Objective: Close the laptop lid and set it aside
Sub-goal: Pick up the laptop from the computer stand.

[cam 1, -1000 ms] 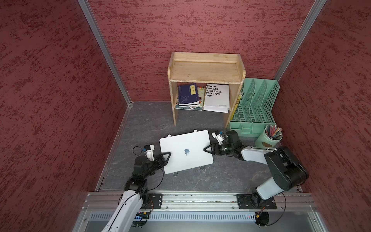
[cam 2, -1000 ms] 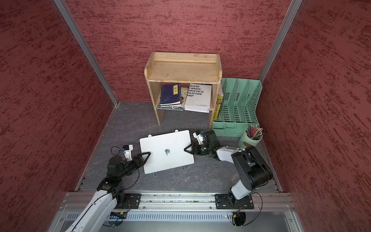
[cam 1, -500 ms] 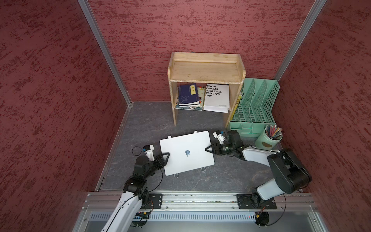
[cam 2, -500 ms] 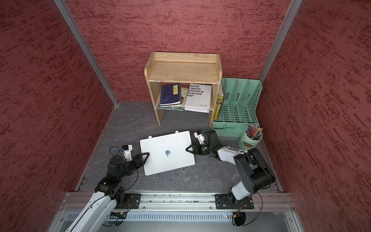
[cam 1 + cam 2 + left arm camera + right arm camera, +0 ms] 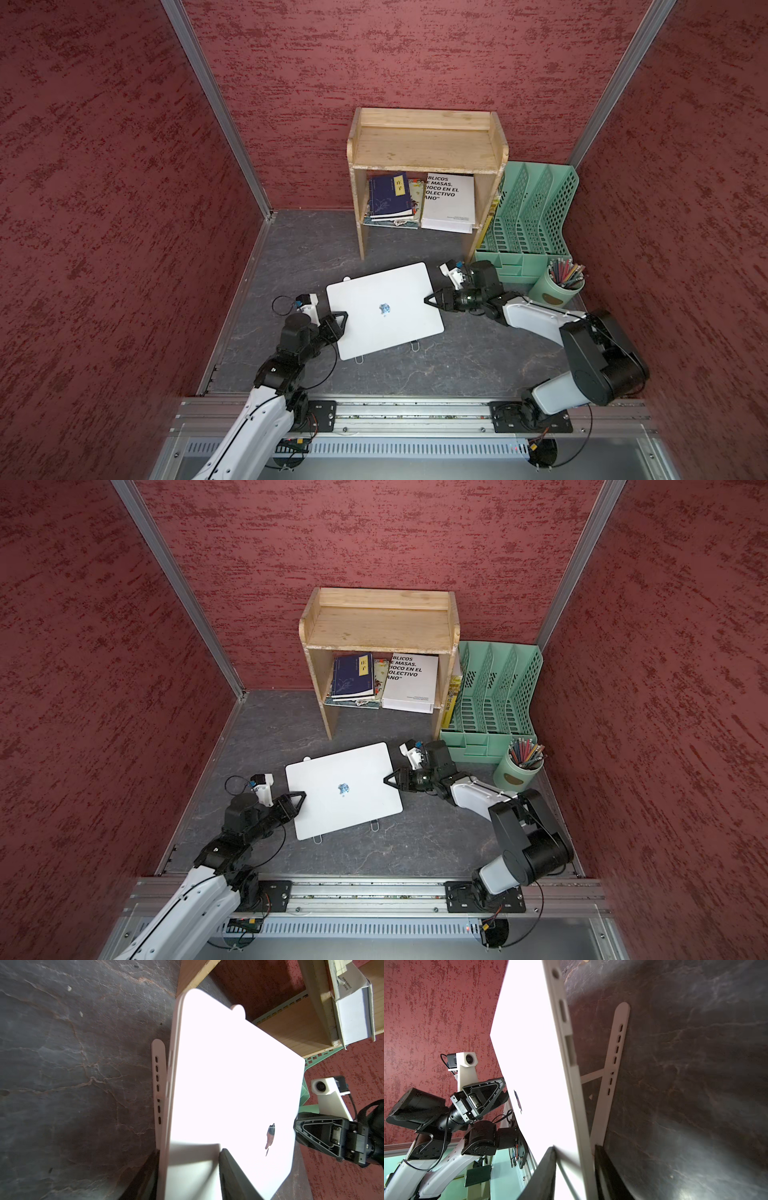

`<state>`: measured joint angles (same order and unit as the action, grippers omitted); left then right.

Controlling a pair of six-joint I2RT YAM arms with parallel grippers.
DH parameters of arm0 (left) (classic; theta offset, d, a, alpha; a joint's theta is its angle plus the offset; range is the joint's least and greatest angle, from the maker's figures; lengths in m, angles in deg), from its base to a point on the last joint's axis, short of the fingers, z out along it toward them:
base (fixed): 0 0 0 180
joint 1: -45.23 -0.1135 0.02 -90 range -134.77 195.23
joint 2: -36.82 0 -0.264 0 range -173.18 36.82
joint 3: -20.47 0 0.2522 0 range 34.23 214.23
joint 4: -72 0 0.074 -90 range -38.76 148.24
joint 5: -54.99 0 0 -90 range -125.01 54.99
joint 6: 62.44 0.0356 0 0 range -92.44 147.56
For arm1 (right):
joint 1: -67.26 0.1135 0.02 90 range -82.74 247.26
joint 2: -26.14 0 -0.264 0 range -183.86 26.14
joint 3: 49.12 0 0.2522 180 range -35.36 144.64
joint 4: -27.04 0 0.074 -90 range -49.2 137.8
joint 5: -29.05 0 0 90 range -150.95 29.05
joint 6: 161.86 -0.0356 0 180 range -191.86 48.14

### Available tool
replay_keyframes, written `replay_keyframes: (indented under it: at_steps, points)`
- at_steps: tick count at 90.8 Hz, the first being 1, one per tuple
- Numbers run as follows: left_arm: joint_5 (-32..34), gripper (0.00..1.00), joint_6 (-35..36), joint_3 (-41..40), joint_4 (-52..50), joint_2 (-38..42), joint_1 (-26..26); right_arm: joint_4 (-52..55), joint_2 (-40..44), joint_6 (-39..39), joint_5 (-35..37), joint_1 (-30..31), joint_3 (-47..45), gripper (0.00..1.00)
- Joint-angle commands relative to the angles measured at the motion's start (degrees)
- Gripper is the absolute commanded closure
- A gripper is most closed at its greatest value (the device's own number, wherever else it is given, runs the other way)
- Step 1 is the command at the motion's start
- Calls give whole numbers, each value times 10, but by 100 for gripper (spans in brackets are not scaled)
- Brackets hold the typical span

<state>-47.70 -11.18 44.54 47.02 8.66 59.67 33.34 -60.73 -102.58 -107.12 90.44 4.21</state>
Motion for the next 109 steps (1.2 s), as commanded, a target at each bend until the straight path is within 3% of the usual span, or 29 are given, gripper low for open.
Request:
replay_keyframes:
  at_steps: [1,31,41,68,90,109]
  points:
    - [-37,54,5,39,42,10,15,-22,17,-21,-21,30,30,68]
    - [-30,57,-1,70,-2,45,17,-36,29,-49,-24,50,41,75]
    - [-31,63,-4,79,-16,50,18,-41,31,-56,-26,58,41,78]
    - [-33,100,2,152,-39,31,26,-51,69,-91,-22,90,64,88]
    - [-64,100,-9,270,-66,-33,30,-49,120,-153,-36,108,105,100]
    - [-108,100,-21,409,-88,-131,38,-26,167,-208,-55,113,175,100]
